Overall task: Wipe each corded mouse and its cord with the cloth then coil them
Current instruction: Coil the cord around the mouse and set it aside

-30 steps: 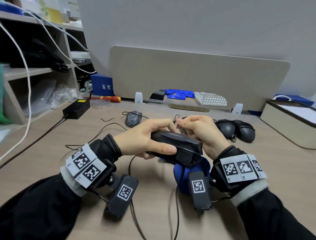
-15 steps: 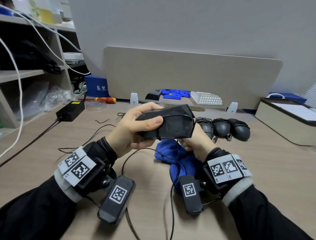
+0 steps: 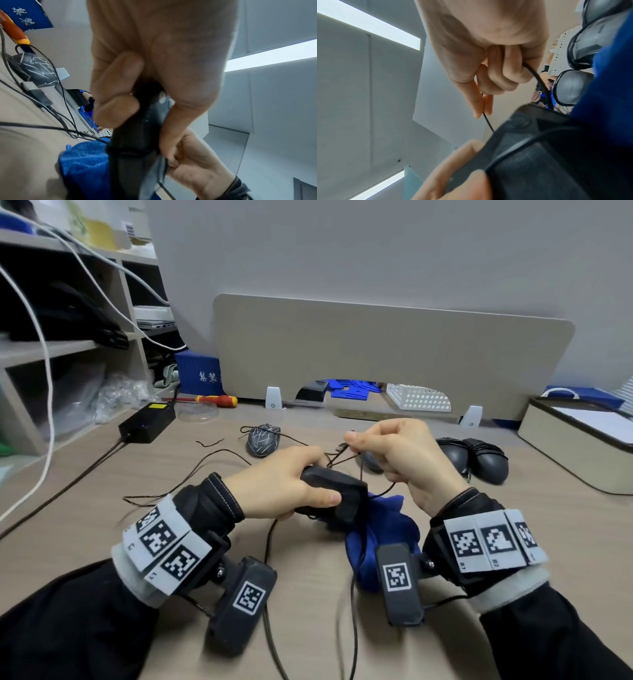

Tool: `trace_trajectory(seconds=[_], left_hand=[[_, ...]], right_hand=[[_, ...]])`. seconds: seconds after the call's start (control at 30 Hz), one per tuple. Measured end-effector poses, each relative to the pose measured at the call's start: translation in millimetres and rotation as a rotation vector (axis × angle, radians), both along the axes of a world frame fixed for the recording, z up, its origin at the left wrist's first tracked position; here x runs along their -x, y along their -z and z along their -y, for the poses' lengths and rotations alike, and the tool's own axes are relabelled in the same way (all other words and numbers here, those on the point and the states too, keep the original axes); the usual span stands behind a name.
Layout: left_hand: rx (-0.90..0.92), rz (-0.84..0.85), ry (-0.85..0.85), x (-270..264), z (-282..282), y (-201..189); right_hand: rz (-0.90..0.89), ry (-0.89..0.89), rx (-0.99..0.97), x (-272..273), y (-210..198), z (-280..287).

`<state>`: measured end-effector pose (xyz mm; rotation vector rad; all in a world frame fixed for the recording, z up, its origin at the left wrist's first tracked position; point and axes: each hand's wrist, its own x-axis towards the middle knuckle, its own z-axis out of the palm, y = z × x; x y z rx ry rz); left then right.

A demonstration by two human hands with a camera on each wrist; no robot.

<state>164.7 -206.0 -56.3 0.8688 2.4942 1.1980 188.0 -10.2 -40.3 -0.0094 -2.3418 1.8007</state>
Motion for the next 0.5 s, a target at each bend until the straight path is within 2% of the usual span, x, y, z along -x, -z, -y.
trace_trajectory(seconds=[0.1, 0.23, 0.33, 0.5], left_hand=[[-0.096, 0.105, -0.162, 5.8, -0.6, 2.6], [-0.19, 0.169, -0.23, 10.5, -0.3, 4.9], [-0.215, 0.198, -0.282, 14.6, -0.1, 8.1], [-0.432, 0.258, -0.425, 27.5, 12.5, 4.9]], right_hand=[[-0.041, 0.027, -0.056, -1.1, -0.6, 5.1], [-0.092, 0.043, -0.07, -1.6, -0.3, 7.4], [-0.106, -0.06, -0.091, -5.0, 1.0, 16.9], [-0.008, -0.226, -0.068, -4.3, 10.1, 29.7]])
